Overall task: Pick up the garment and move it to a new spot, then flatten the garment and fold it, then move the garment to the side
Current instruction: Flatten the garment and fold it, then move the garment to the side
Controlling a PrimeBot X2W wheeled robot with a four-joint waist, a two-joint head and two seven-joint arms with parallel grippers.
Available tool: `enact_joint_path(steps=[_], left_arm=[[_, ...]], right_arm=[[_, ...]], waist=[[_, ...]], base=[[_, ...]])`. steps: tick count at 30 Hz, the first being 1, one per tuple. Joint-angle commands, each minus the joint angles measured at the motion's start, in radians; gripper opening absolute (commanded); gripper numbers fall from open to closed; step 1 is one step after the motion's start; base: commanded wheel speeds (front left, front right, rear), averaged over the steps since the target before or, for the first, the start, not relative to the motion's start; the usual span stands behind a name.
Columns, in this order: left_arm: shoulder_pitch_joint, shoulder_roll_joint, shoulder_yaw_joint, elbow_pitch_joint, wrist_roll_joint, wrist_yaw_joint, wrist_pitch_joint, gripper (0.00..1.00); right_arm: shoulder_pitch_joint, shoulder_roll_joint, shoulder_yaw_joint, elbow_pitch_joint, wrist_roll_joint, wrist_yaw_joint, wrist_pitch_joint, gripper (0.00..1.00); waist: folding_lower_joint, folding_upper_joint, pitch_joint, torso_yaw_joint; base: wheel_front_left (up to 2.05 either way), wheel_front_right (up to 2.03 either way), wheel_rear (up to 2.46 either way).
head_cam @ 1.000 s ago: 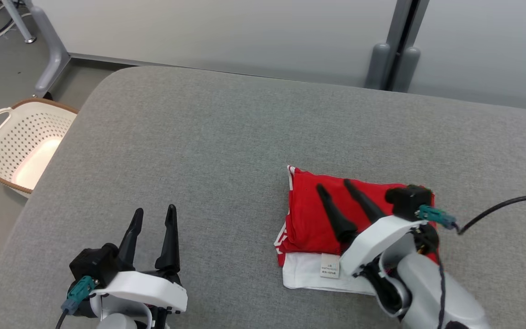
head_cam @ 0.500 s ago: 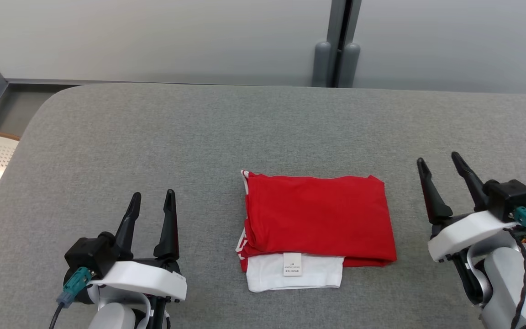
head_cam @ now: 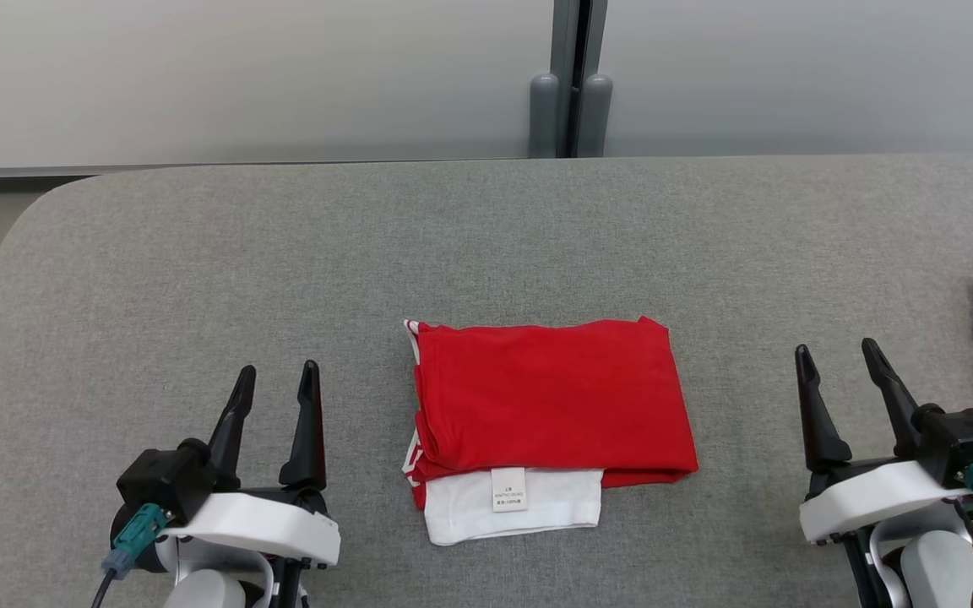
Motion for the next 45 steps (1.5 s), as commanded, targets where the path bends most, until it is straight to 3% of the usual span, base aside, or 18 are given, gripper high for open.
enact_joint_path(steps=[1, 13, 37, 38, 45], left_arm=[[0.003, 0.004, 0.007, -0.003, 0.007, -0.006, 0.001, 1.0], [-0.002, 0.004, -0.019, 0.001, 0.002, -0.01, 0.001, 1.0], [-0.038, 0.004, -0.076, -0.001, -0.02, 0.003, 0.001, 1.0], [-0.039, 0.004, -0.077, 0.0, -0.019, 0.004, 0.001, 1.0], [-0.03, 0.004, -0.068, 0.001, -0.003, 0.006, 0.001, 1.0]], right_arm=[[0.007, 0.003, -0.003, -0.003, -0.009, 0.0, -0.005, 1.0], [0.003, 0.035, 0.014, 0.001, 0.001, 0.0, 0.005, 1.0], [-0.09, 0.043, 0.127, 0.229, 0.168, 0.0, 0.084, 1.0], [-0.099, 0.045, 0.146, 0.241, 0.175, 0.0, 0.08, 0.0], [-0.127, 0.019, 0.178, 0.273, 0.161, 0.0, 0.034, 0.0]], waist=[[0.0, 0.0, 0.0, -0.002], [0.0, 0.0, 0.016, 0.029], [0.0, 0.0, 0.095, 0.158], [0.0, 0.0, 0.096, 0.16], [0.0, 0.0, 0.082, 0.131]], base=[[0.0, 0.0, 0.0], [0.0, 0.0, 0.0], [0.0, 0.0, 0.0], [0.0, 0.0, 0.0], [0.0, 0.0, 0.0]])
